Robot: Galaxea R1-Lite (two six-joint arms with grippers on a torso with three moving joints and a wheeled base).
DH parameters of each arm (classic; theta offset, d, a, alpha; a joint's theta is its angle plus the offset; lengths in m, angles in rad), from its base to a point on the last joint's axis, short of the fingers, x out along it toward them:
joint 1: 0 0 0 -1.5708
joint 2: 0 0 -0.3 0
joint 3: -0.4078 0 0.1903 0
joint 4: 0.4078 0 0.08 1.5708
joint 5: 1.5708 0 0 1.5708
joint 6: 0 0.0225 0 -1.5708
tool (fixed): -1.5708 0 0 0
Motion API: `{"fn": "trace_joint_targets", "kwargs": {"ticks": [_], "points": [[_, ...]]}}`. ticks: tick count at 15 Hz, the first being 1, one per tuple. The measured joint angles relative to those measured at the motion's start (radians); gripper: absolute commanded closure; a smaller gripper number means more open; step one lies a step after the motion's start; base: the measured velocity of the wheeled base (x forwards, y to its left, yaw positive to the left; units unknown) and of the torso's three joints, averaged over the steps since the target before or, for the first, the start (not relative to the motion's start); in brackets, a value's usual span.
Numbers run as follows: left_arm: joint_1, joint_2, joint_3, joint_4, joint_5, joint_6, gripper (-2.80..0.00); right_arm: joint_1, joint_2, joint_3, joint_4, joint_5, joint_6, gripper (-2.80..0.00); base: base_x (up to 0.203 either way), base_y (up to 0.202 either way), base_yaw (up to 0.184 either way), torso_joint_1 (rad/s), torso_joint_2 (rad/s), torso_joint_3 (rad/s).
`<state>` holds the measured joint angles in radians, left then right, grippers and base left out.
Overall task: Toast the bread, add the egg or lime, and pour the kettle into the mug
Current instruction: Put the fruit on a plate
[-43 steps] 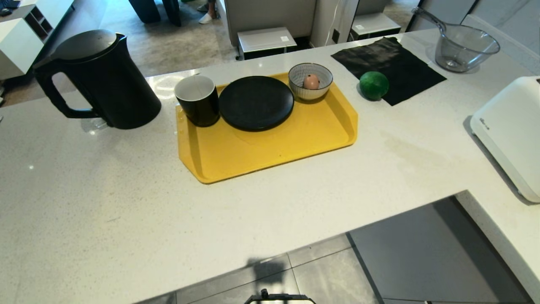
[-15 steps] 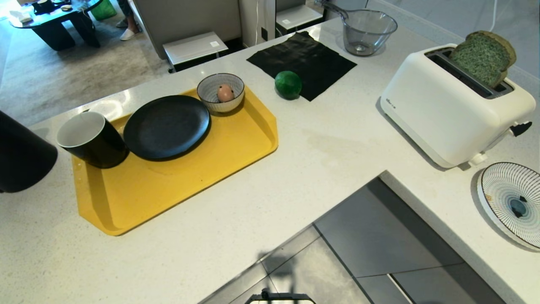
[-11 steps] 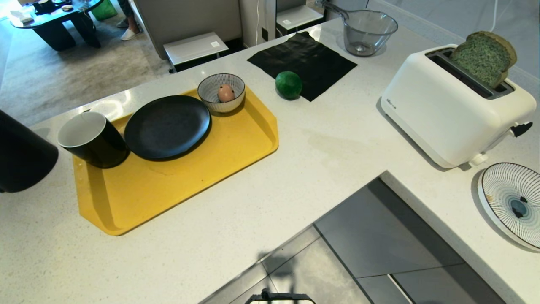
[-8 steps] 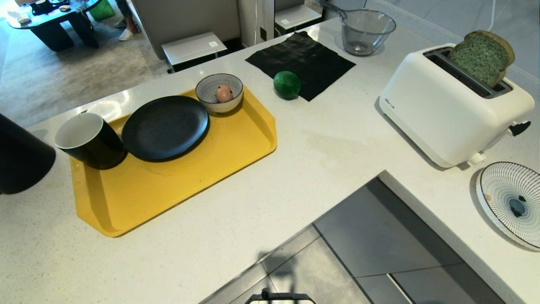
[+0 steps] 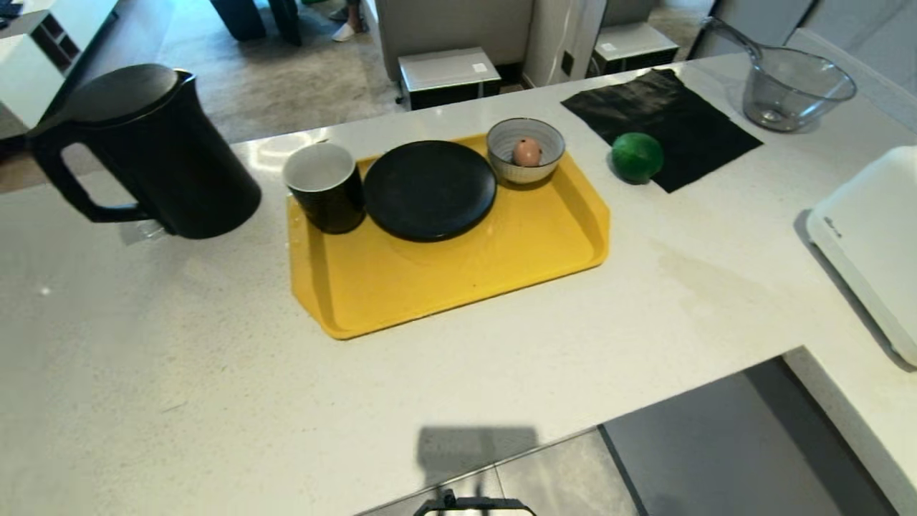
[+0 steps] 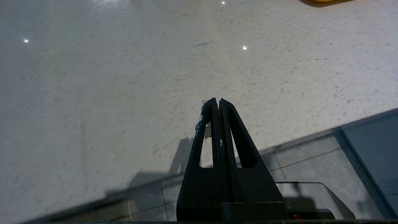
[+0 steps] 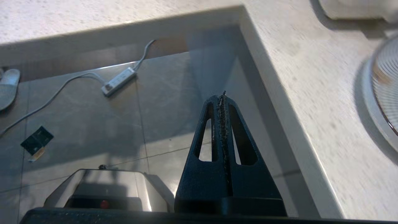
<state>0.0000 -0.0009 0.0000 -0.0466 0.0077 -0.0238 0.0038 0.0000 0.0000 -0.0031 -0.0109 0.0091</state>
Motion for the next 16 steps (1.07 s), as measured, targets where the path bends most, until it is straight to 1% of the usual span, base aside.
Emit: {"fn": "trace_joint_targets", "kwargs": {"ticks": [5,7,16], "points": [[0.001,0.0,0.0,0.0,0.0,0.0,0.0,0.001,0.0,0.0,0.0,-0.001,0.0,0.0,-0.001,-0.009,0.17,0.004,0.0,0.002],[0.001,0.0,0.0,0.0,0.0,0.0,0.0,0.001,0.0,0.0,0.0,-0.001,0.003,0.0,-0.003,-0.003,0.117,0.005,0.0,0.002],[0.0,0.0,0.0,0.0,-0.001,0.0,0.0,0.0,0.0,0.0,0.0,-0.004,0.004,0.0,0.0,-0.001,0.006,0.0,0.0,0.0]]}}
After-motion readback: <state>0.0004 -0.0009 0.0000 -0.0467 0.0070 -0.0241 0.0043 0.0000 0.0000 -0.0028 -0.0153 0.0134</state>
